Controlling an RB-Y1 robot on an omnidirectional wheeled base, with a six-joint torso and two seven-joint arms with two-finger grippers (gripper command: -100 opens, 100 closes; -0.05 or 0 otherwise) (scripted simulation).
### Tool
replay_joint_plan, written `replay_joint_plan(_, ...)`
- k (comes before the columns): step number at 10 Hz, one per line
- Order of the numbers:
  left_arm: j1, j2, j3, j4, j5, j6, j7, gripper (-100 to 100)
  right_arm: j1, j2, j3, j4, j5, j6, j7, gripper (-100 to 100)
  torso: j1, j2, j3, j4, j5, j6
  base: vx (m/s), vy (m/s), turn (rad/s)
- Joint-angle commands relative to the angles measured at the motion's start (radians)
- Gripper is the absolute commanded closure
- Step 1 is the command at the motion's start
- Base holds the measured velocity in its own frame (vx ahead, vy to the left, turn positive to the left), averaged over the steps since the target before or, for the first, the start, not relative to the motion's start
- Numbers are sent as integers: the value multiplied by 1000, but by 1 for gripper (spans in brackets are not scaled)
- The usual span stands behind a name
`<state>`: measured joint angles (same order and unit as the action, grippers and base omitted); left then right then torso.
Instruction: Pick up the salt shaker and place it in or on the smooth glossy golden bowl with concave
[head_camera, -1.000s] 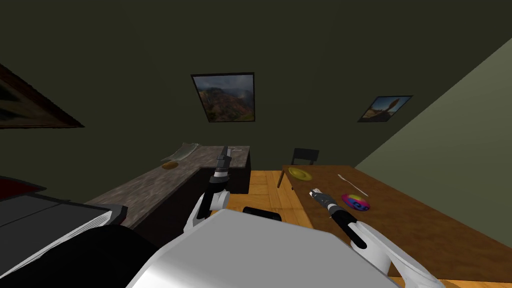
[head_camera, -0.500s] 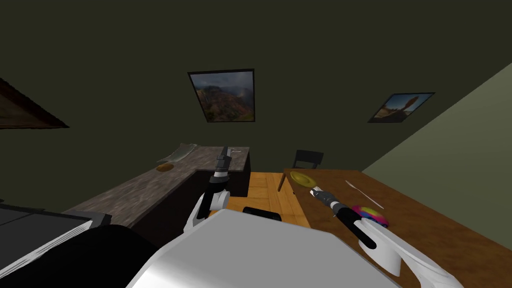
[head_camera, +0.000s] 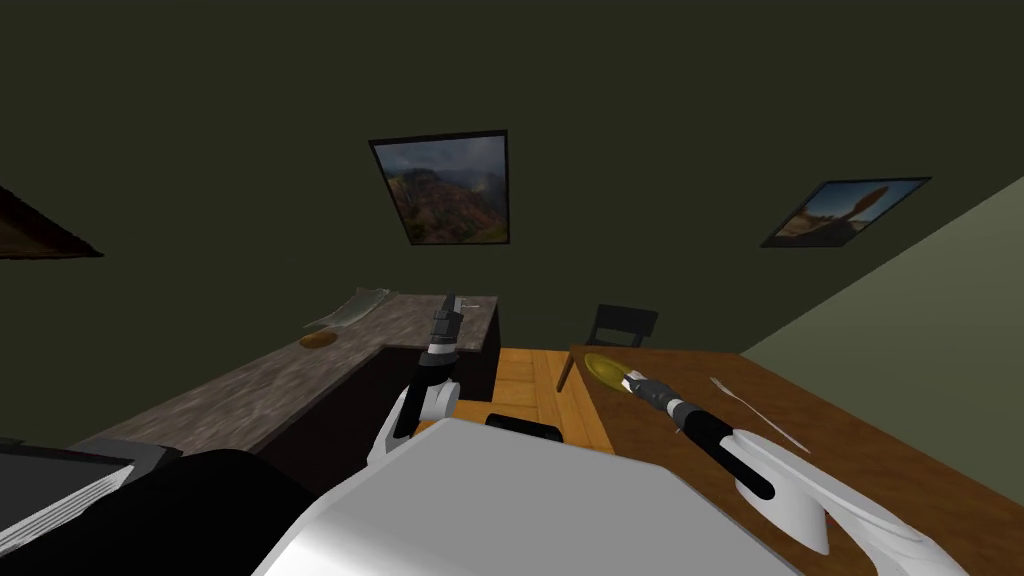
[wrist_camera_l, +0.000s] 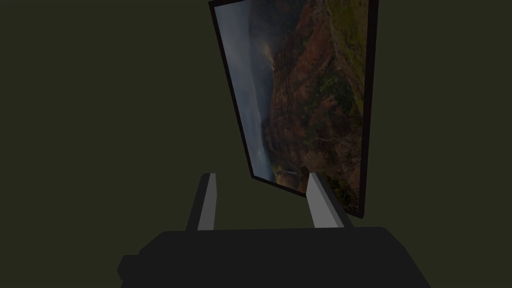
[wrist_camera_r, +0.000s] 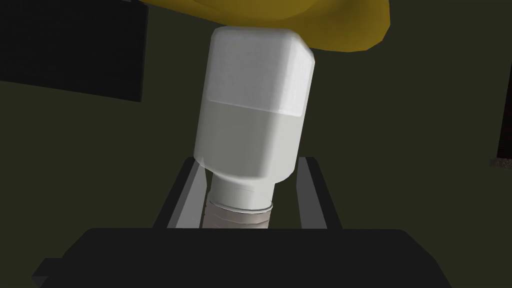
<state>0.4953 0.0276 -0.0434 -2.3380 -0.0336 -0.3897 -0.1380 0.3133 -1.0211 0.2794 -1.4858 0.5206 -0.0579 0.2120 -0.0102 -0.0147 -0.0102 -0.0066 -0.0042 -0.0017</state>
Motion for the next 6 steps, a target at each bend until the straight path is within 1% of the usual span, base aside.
replay_joint_plan(1, 0, 0, 0, 0, 0, 0, 0, 0, -3, -31, 12, -6, -12, -5, -6, 100, 0, 0, 0, 0, 0, 0, 103, -43, 27)
replay_joint_plan(3, 0, 0, 0, 0, 0, 0, 0, 0, -9, -82, 37, -13, -38, -17, -17, 100, 1, 3, 2, 0, 0, 1, 98, -42, 26)
replay_joint_plan(5, 0, 0, 0, 0, 0, 0, 0, 0, -13, -117, 55, -18, -56, -25, -24, 100, 2, 3, 2, 0, 0, 1, 104, -33, 29)
replay_joint_plan(6, 0, 0, 0, 0, 0, 0, 0, 0, -12, -106, 49, -15, -50, -23, -21, 100, 2, 3, 2, 1, 0, 2, 47, -17, 12)
